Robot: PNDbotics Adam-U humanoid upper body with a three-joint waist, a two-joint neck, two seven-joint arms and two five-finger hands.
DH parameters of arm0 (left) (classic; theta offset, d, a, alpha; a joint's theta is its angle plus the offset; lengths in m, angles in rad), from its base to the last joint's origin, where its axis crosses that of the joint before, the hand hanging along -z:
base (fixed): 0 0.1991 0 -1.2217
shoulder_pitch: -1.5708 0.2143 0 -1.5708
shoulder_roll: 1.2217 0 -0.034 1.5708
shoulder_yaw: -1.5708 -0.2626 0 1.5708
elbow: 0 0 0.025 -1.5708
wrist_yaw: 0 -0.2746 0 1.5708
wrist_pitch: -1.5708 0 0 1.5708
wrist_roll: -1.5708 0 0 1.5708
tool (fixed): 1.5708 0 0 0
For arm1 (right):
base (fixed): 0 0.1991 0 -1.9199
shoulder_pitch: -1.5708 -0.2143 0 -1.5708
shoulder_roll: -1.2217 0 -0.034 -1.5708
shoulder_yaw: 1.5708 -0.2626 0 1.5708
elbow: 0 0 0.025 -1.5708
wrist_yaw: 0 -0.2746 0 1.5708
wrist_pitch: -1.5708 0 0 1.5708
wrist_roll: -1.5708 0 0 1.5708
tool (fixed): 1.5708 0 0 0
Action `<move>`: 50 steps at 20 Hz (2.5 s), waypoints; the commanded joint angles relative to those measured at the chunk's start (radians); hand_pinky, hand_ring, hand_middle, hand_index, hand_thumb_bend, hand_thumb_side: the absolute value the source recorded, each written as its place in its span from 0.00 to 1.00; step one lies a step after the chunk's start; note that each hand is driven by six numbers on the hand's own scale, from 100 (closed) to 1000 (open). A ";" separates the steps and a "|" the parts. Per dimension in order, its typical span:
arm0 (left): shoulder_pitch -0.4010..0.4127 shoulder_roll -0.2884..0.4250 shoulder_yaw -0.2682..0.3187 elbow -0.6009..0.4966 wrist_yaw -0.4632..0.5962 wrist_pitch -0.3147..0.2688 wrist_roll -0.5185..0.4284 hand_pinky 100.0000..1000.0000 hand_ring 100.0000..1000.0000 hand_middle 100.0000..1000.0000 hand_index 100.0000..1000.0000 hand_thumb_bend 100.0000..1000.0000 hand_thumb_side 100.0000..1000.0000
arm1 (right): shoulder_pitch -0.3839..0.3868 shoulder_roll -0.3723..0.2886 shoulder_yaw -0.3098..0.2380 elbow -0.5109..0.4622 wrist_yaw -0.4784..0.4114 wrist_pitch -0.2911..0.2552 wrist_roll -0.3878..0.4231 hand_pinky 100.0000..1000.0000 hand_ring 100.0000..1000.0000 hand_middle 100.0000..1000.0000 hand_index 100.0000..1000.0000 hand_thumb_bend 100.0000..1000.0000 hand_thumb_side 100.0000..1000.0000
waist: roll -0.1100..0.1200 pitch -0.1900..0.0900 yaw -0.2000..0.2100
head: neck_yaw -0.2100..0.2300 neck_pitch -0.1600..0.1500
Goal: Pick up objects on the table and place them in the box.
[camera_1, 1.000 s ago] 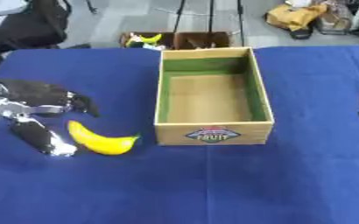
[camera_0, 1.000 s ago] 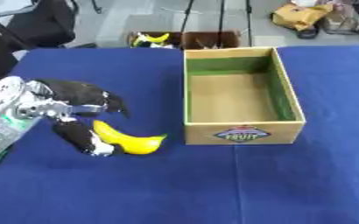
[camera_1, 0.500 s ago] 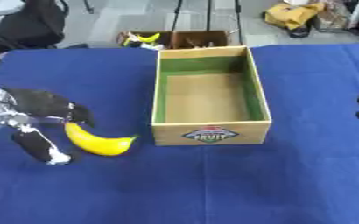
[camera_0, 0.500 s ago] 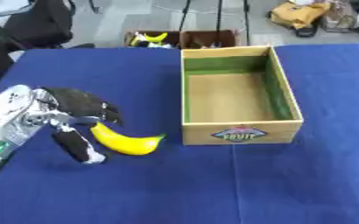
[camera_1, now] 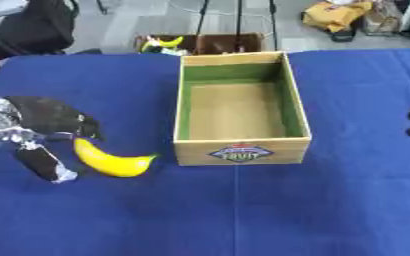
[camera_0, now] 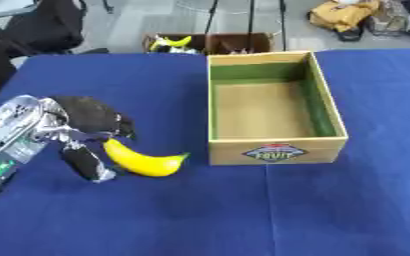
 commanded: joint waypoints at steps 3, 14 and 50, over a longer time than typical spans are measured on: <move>-0.011 0.017 -0.007 0.006 -0.010 -0.030 -0.011 0.66 0.78 0.83 0.91 0.32 0.62 | -0.011 -0.017 -0.001 -0.014 -0.001 -0.003 0.005 0.59 0.67 0.56 0.83 0.00 1.00 | 0.000 -0.012 0.001 | 0.005 -0.003; -0.016 0.005 -0.026 0.013 -0.154 -0.074 0.071 0.64 0.76 0.81 0.89 0.30 0.61 | -0.012 -0.017 -0.001 -0.014 0.000 -0.005 0.008 0.59 0.67 0.56 0.82 0.00 1.00 | -0.002 -0.004 -0.002 | 0.010 -0.006; -0.010 -0.043 -0.035 0.092 -0.079 0.031 0.281 0.38 0.58 0.63 0.74 0.25 0.55 | -0.006 -0.014 -0.003 -0.011 0.007 -0.005 0.018 0.59 0.67 0.55 0.82 0.00 1.00 | -0.004 0.007 0.002 | 0.009 -0.011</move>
